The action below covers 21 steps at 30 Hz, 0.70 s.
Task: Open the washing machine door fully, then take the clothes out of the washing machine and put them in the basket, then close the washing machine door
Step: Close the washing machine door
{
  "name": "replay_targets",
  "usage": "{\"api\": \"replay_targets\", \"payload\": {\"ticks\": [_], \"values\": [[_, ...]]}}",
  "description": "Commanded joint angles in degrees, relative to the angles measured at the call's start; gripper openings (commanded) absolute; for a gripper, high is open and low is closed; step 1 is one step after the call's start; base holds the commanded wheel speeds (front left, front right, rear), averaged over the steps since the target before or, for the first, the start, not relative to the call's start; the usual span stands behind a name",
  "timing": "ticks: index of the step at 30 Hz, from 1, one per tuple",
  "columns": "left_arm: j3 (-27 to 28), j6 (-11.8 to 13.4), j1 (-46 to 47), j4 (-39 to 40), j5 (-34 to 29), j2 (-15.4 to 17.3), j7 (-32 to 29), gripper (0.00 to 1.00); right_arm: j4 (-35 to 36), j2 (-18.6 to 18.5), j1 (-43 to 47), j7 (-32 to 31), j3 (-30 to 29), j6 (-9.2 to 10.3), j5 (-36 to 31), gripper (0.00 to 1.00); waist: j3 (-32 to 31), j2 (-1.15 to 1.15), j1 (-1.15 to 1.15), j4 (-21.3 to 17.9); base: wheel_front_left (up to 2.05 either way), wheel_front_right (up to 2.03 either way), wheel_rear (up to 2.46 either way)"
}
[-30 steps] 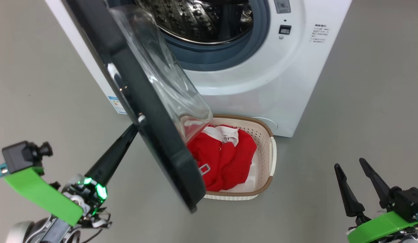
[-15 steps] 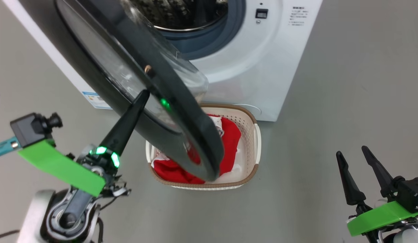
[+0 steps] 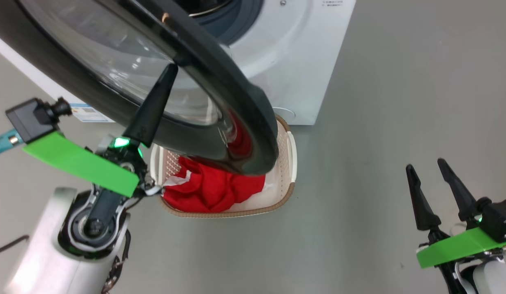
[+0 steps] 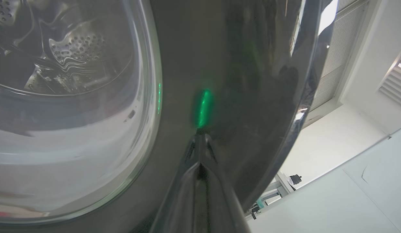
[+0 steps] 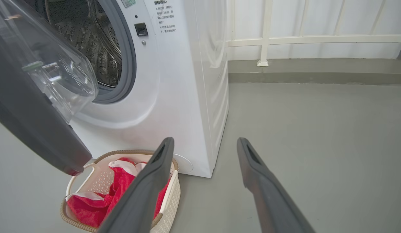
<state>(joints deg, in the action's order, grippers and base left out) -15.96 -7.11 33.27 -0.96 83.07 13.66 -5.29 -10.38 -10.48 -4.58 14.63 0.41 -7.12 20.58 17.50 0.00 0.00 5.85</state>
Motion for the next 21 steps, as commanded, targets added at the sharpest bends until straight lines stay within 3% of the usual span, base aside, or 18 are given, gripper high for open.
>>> {"api": "replay_targets", "payload": {"ticks": [1,21], "values": [[0.78,-0.37,3.43,0.39,-0.49,2.23,1.51,0.00,1.58,-0.39,-2.14,0.37,0.67,-0.36,-0.60,1.00,1.23,0.00,0.00,-1.30,0.00,0.00,0.00],[-8.55,-0.37,18.86,-11.96,-0.79,6.45,14.62,0.00,1.96,0.94,-4.53,0.37,0.07,-0.36,-0.74,1.00,4.66,0.00,0.00,-5.23,0.00,0.00,0.00]]}}
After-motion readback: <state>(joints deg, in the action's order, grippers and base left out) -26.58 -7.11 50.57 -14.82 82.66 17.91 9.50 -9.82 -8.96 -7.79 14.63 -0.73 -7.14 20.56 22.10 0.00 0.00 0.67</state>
